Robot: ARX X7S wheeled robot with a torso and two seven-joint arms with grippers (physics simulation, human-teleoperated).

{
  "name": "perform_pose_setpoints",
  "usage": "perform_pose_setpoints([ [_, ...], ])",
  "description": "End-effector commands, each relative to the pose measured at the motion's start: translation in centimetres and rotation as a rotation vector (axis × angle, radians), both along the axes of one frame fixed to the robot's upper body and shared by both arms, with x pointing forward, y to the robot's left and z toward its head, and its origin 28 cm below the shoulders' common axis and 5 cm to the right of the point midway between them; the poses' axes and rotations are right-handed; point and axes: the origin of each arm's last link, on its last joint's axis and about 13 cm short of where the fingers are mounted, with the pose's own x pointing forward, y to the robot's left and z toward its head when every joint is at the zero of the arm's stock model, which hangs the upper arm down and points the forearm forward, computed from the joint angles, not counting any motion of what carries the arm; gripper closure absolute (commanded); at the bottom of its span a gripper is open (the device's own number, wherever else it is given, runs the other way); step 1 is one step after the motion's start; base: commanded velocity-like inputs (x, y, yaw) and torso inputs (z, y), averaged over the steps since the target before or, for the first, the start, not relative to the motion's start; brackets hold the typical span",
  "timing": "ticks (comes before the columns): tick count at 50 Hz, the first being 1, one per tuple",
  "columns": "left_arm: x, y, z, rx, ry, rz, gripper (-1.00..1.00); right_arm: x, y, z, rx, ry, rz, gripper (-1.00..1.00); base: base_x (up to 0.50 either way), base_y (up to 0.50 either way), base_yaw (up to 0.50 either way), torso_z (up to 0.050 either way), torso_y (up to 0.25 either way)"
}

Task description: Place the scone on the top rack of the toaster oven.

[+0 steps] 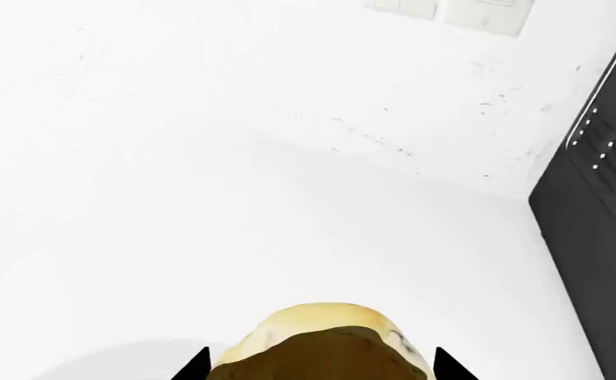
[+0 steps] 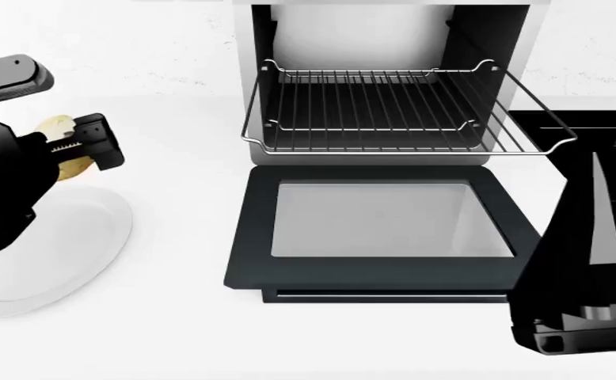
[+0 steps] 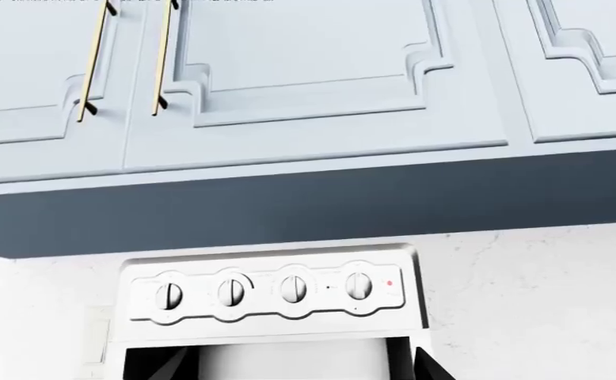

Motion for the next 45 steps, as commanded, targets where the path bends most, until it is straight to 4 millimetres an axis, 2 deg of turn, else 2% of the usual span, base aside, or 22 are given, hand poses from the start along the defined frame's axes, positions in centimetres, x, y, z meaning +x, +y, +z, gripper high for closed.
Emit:
perform_pose_setpoints([
  [1, -0.8, -1.2, 2.0, 0.015, -0.053, -0.065, 1.00, -0.1, -0.1, 0.0, 0.013, -0.004, -0.006, -1.00, 0.00, 0.00, 0.00, 0.000, 0.000],
  [40, -0.9, -1.6, 2.3, 0.020, -0.062, -0.083, 1.00, 0.0, -0.1, 0.3, 0.040, -0.017, -0.043, -1.00, 0.00, 0.00, 0.00, 0.000, 0.000],
  [45, -0.9, -2.0, 3.2, 0.038, -0.077, -0.110, 1.00, 0.1, -0.2, 0.3, 0.048, -0.018, -0.042, -1.00, 0.00, 0.00, 0.00, 0.000, 0.000],
])
